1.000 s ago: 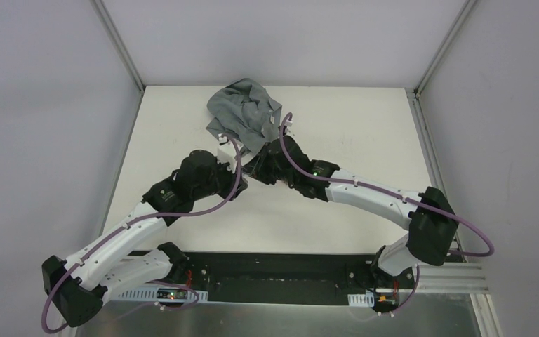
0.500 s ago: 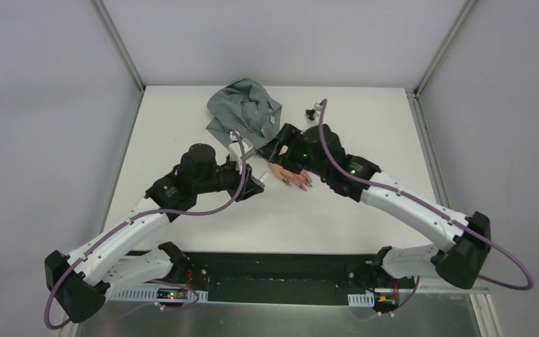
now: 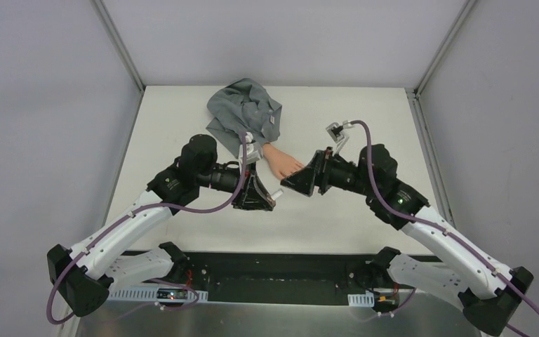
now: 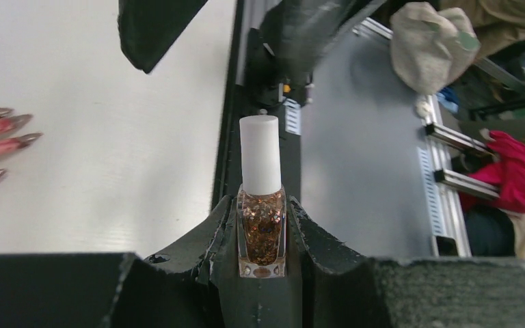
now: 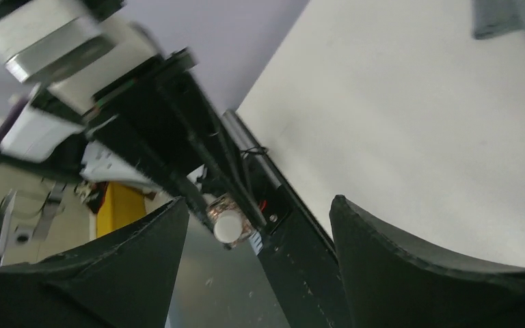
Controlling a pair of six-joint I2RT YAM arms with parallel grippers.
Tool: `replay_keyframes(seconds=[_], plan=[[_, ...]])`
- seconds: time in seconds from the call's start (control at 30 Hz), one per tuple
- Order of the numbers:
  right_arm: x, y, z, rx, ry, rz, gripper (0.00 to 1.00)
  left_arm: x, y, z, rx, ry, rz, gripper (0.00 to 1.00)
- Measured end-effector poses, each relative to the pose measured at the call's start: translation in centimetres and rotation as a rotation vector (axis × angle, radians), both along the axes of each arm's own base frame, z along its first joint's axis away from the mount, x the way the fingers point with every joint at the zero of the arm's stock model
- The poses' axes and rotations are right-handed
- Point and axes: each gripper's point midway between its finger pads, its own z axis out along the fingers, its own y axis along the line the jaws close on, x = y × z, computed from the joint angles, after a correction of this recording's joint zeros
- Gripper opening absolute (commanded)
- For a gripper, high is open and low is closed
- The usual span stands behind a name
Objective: Paint the nails
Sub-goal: Screw the nail polish bottle.
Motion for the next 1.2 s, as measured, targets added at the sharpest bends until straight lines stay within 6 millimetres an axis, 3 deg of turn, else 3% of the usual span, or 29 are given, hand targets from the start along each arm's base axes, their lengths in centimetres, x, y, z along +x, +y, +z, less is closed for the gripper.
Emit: replay_keyframes(seconds=[0.13,0.27,0.53,0.9,1.2], plan=[[-4.1,0.2,2.2,0.097,-0.103,0.214,0.77,-2.0,-0.1,1.1,-0.036,0.047,-0.115,0.00],[-6.9,0.5,3.9,0.188,-0.200,0.384,0.74,-3.3,0.1,2.1,-0.068,0.069,-0.188,0.00],[-10.1,1.9,3.5,0.214,-0.284,0.574,0.65,-4.5,0.4,3.0,-0.094,0.094,-0.256,0.00],[-10.5,2.9,2.5,0.182,-0.323,0.598,0.45,-5.0,0.6,3.3,-0.100,0.111,-0.285,0.00],[-9.8,3.4,1.6,0.130,-0.326,0.566,0.09,-5.1,0.6,3.3,-0.097,0.121,-0.284,0.00]])
